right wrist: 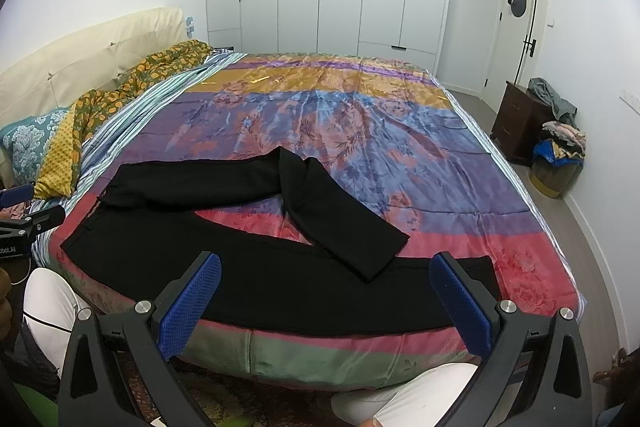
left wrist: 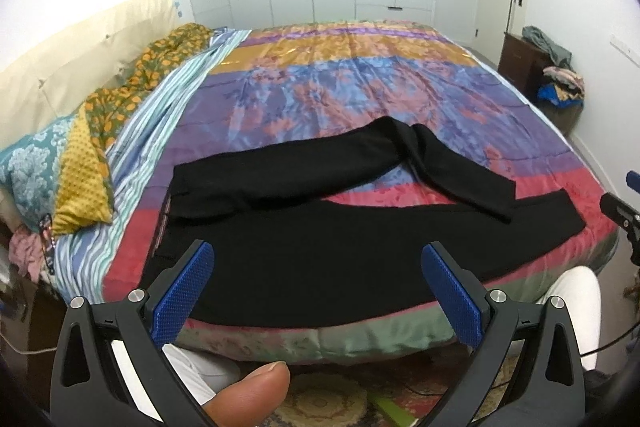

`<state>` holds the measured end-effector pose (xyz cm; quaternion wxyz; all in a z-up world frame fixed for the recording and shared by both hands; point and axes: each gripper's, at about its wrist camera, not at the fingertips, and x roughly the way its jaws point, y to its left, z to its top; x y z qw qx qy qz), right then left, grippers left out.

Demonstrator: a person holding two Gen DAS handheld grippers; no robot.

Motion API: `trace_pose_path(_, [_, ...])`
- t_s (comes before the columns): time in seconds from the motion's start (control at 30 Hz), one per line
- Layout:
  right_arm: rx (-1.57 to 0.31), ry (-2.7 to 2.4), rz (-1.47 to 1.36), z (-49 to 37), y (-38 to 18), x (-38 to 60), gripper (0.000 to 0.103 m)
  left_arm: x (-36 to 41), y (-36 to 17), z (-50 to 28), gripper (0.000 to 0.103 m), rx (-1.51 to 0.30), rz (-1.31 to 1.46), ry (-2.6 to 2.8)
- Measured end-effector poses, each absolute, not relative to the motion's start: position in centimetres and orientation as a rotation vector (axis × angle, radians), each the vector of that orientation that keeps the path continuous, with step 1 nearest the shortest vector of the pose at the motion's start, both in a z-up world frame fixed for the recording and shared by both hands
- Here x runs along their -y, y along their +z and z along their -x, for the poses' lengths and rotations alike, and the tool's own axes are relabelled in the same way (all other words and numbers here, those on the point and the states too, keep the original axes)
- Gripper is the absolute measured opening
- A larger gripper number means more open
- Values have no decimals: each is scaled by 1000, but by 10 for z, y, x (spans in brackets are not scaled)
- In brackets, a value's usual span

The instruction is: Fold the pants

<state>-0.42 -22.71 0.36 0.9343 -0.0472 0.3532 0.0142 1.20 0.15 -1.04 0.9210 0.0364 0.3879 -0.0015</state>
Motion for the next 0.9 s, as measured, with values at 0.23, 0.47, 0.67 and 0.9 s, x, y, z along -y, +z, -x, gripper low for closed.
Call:
trace_pose_path(0.23, [-739,20,91,4,-1,226,103,12,-12,-11,103,-799,-140,-3])
trace_pose_path(0.47, [-733,-51,104,5,3,239,103,3,-10,-12,103,-757,-116,43])
trace_pose_path(0.67, [-705,-117,86,3,15,260,103,-8,-14,-16,103,-729,-137,102])
trace_pose_path(0.9, [-697,-97,48,3,18,263,103,-5,-8,-10,103,-743,-134,38])
